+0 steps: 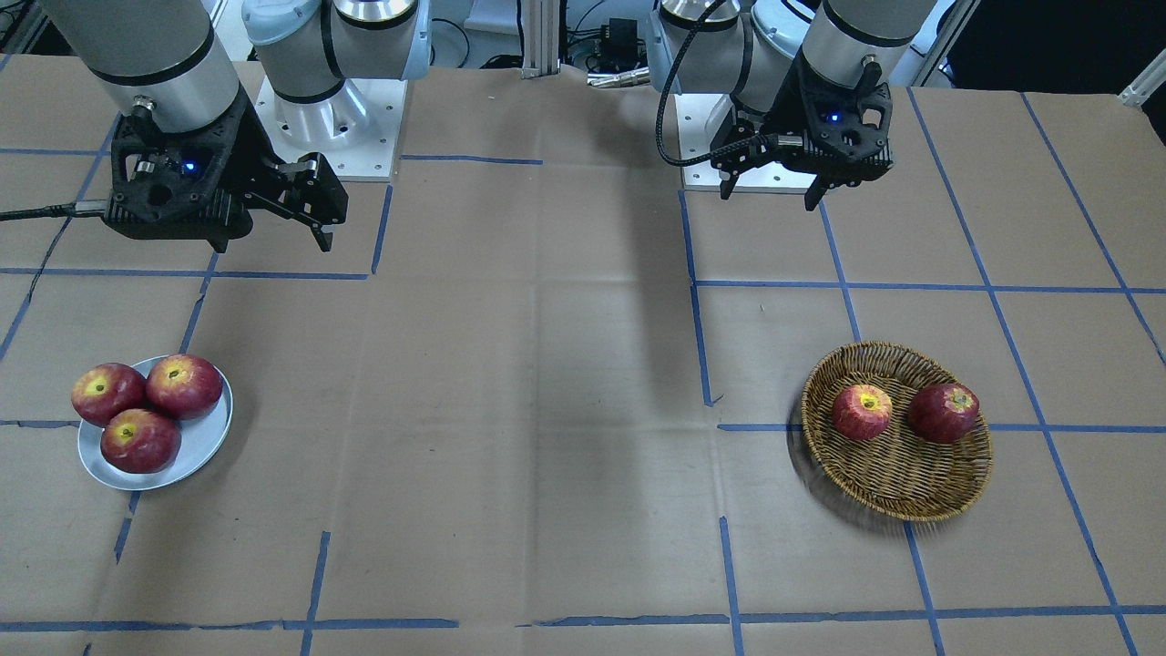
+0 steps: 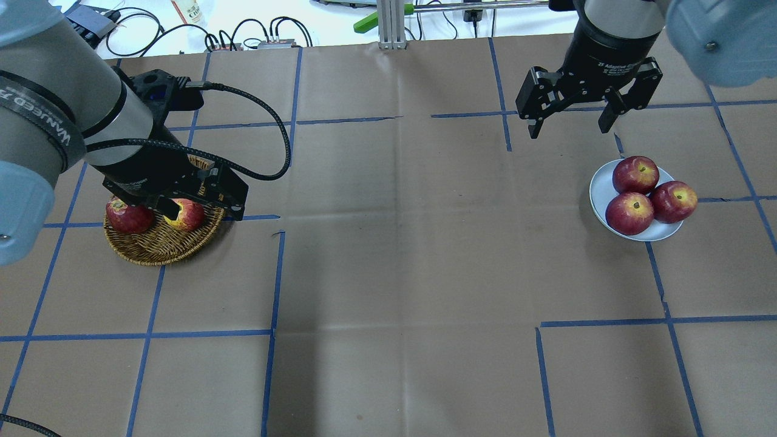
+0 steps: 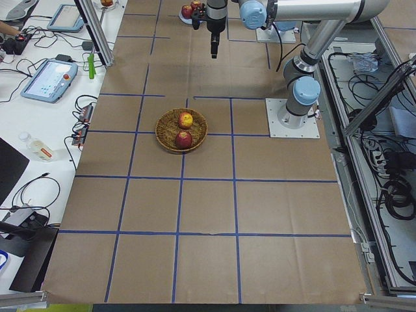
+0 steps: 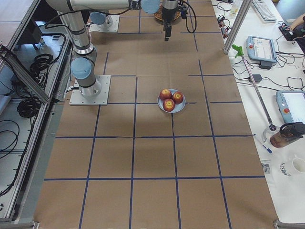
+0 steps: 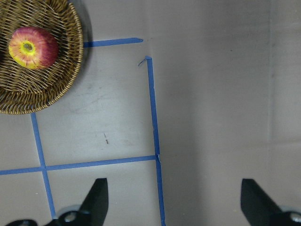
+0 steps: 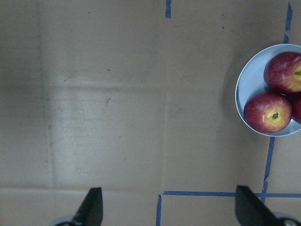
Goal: Transfer apple from basket to plate
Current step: 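Lower the left gripper into the wicker basket over the yellow-red apple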
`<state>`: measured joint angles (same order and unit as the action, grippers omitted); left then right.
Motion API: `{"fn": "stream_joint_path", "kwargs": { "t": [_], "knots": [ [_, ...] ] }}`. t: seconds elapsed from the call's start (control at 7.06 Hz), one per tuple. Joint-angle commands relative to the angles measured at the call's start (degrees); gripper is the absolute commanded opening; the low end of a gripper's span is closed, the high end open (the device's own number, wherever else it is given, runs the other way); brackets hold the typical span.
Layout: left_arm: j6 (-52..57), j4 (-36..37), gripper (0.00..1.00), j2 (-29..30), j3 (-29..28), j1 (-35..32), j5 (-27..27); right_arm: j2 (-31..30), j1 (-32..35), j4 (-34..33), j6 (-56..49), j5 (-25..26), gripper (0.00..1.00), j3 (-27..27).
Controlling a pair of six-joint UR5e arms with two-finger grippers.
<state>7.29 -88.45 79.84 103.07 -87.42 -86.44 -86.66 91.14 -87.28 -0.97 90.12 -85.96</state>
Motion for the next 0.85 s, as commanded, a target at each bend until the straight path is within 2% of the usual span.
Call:
{"fn": "stream_joint_path", "kwargs": {
  "t": [0.0,0.28,0.42,0.71],
  "knots": [
    [0.1,0.4,1.00,0.6,0.2,0.8,-1.6,0.0,0.0,0.0,0.0,0.0,1.00,0.0],
    [-0.7,0.7,1.00,0.8,1.1,3.2,-8.5,0.0,0.0,0.0,0.0,0.0,1.00,0.0],
    [0.3,0.9,1.00,1.3,1.1,4.4,-8.4,0.0,0.0,0.0,0.0,0.0,1.00,0.0],
    [10.1,13.3,1.00,9.2,1.3,10.1,-8.7,0.0,0.0,0.0,0.0,0.0,1.00,0.0]
  ]
}}
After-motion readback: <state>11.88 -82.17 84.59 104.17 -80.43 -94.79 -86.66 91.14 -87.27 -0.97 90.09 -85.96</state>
